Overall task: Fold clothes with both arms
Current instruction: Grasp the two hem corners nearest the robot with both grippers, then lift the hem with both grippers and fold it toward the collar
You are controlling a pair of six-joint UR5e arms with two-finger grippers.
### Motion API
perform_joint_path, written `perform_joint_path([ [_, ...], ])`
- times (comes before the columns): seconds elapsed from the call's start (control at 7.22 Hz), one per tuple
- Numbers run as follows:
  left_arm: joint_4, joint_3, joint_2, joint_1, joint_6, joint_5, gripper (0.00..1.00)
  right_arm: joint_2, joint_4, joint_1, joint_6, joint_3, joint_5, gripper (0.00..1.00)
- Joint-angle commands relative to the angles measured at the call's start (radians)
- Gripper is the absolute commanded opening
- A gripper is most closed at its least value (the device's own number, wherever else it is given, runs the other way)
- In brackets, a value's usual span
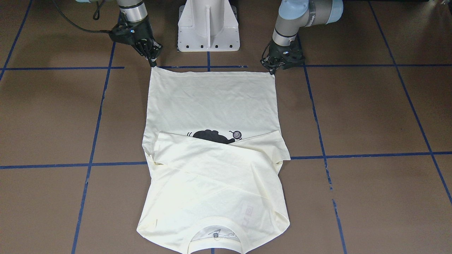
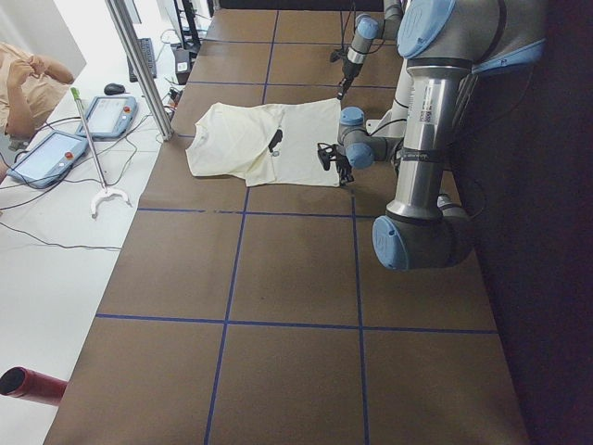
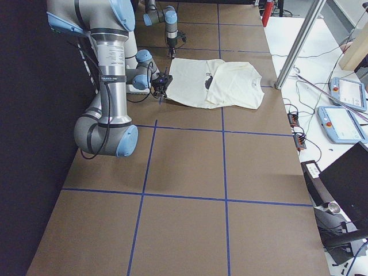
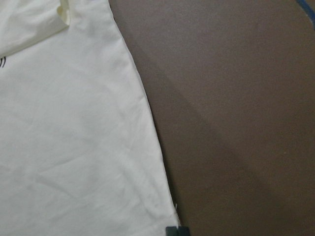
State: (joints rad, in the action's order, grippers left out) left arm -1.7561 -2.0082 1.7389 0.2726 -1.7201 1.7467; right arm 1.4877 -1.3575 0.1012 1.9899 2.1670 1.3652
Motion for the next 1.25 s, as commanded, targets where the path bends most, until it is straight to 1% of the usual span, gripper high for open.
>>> perform_joint_path([
  [0.0, 0.102, -0.115, 0.004, -0.001, -0.012, 0.001, 0.00, 0.000, 0.000, 0.000, 0.003, 0.013, 0.000, 0.00],
  [0.14, 0.204, -0.229, 0.004, -0.041, -0.025, 0.002, 0.00, 0.038, 0.000, -0.003, 0.003, 0.069, 0.008, 0.00],
  [0.28, 0.234, -0.283, 0.002, -0.097, -0.108, -0.001, 0.00, 0.130, 0.003, -0.047, 0.004, 0.141, 0.023, 0.00],
  [0.42, 0.237, -0.302, 0.001, -0.127, -0.131, -0.002, 0.00, 0.155, 0.002, -0.096, 0.010, 0.183, 0.023, 0.00],
  [0.55, 0.236, -0.297, 0.007, -0.130, -0.137, -0.004, 0.00, 0.154, 0.000, -0.100, 0.012, 0.192, 0.023, 0.00],
  [0.69, 0.233, -0.296, 0.011, -0.116, -0.107, -0.003, 0.00, 0.131, 0.001, -0.057, 0.004, 0.189, 0.023, 0.00],
  [0.83, 0.221, -0.287, 0.060, -0.016, -0.045, -0.007, 0.00, 0.043, 0.000, 0.043, -0.028, 0.109, 0.031, 0.00],
  [0.97, 0.210, -0.233, 0.118, 0.075, 0.091, -0.004, 0.00, -0.089, -0.002, 0.146, -0.165, -0.003, 0.057, 0.00],
  [1.11, 0.208, -0.139, 0.187, 0.185, 0.170, 0.001, 0.00, -0.159, 0.000, 0.273, -0.248, -0.091, 0.148, 0.00],
])
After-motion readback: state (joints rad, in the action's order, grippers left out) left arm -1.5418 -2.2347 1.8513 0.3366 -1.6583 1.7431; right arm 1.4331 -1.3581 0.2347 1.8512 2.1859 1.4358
